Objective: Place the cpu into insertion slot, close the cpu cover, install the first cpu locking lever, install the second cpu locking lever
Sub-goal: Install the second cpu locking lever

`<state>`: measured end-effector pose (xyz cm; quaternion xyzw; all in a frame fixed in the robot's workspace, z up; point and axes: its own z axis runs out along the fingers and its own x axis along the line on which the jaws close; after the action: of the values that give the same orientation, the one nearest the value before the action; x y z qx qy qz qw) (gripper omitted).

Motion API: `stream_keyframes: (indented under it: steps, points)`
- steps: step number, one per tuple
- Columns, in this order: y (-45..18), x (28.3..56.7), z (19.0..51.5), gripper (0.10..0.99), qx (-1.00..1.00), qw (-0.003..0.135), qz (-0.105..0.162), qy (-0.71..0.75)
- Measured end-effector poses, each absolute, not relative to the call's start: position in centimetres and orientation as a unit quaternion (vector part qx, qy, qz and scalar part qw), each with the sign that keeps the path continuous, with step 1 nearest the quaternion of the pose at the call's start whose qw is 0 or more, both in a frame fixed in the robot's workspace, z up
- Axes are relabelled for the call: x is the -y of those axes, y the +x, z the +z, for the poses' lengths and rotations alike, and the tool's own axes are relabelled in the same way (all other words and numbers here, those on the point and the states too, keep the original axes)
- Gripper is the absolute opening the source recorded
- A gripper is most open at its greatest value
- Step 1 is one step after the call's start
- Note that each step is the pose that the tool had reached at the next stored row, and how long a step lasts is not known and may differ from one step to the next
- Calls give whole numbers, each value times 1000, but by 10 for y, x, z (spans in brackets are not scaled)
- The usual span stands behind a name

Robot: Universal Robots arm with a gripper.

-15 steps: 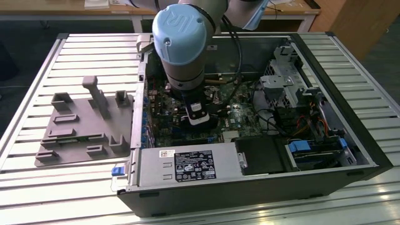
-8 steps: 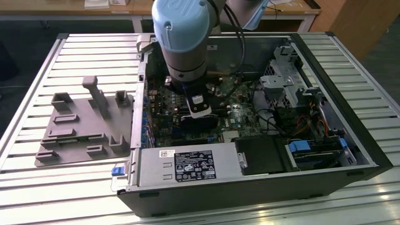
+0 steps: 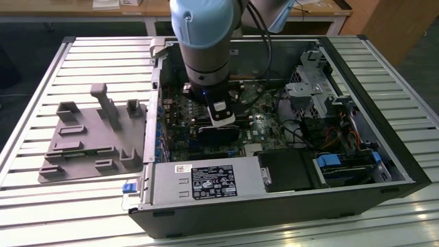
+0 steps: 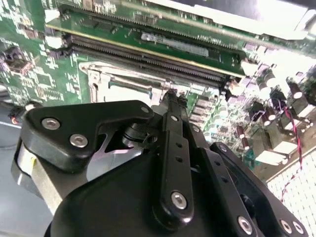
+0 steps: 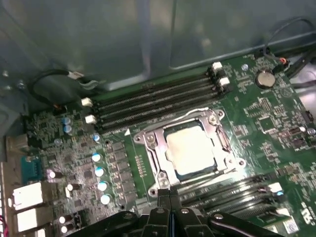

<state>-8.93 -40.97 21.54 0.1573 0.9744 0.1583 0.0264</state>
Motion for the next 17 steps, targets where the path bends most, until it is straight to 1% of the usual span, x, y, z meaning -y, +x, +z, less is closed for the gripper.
stream_keyframes:
  steps: [3, 12, 17]
  points:
    - [-87, 409, 215, 106, -976, 28, 149, 158]
    - [-65, 409, 215, 106, -976, 28, 148, 160]
    - [-61, 402, 214, 106, -976, 29, 146, 160]
